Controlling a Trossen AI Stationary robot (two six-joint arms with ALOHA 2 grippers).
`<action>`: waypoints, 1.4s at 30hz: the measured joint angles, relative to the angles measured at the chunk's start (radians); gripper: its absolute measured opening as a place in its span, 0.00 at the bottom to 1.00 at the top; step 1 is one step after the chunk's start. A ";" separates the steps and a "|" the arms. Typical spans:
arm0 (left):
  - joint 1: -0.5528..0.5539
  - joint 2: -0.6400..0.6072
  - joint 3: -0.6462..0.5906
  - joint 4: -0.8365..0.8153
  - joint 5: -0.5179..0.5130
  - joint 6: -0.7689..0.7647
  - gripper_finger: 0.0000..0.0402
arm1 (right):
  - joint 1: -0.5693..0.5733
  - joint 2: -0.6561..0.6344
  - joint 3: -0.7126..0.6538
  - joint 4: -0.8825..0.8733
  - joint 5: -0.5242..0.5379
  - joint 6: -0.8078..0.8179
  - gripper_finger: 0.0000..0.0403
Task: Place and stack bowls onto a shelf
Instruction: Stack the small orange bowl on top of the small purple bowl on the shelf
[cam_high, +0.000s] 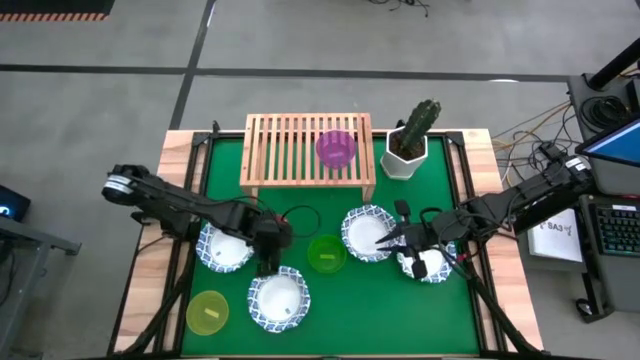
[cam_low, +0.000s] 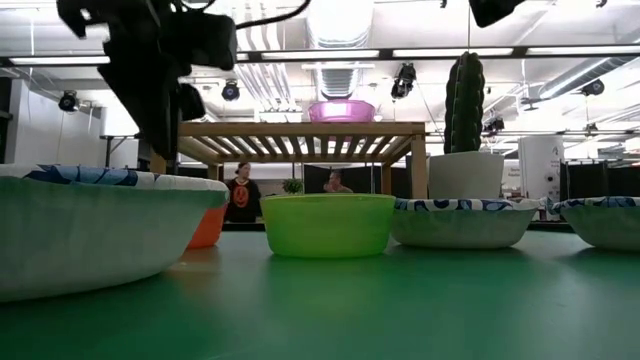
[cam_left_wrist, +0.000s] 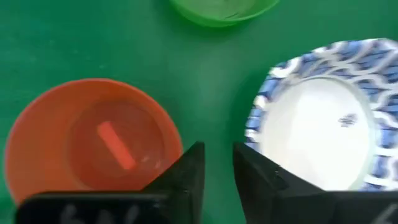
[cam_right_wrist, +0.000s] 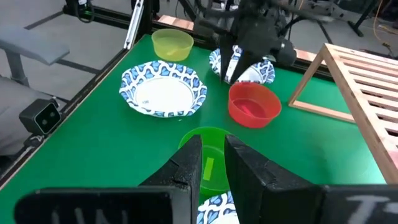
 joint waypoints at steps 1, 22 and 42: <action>0.000 0.011 0.000 -0.001 -0.009 -0.001 0.21 | 0.000 -0.001 0.000 -0.001 -0.001 0.001 0.15; 0.002 0.217 -0.003 -0.017 -0.103 0.013 0.29 | 0.000 -0.004 0.000 -0.004 -0.006 0.016 0.15; -0.019 0.164 0.202 -0.258 -0.044 0.159 0.00 | 0.000 -0.004 0.000 -0.004 -0.006 0.011 0.15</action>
